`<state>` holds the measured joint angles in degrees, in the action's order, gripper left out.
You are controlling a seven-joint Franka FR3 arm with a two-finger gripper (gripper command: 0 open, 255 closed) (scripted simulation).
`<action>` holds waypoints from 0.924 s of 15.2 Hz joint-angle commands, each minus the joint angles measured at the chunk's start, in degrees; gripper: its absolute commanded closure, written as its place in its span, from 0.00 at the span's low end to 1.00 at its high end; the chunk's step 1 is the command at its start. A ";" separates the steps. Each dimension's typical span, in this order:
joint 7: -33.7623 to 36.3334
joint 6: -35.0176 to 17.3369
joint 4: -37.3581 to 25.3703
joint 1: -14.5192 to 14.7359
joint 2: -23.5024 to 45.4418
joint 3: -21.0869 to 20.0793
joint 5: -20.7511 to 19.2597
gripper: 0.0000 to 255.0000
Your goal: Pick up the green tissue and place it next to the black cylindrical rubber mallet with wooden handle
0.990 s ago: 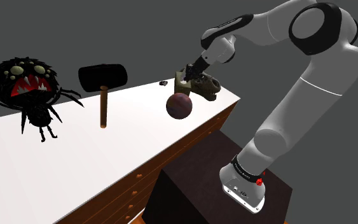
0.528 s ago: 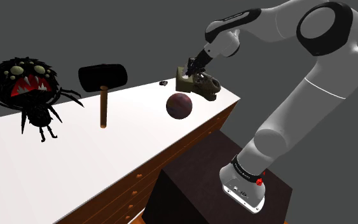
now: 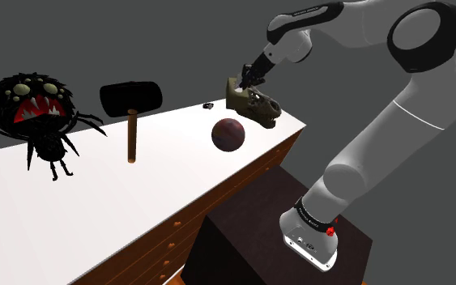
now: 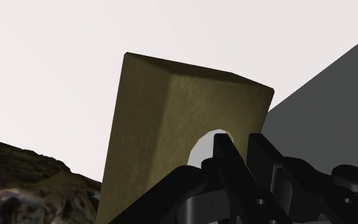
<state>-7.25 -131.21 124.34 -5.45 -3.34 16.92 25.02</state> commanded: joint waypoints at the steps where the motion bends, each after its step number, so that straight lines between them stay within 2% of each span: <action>1: 0.79 1.37 -0.77 -0.13 -0.74 0.05 -0.79 1.00; 14: 5.46 10.10 -7.52 -0.52 -3.63 -0.09 -4.33 1.00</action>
<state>-2.08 -121.86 117.45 -5.93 -6.81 16.82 20.90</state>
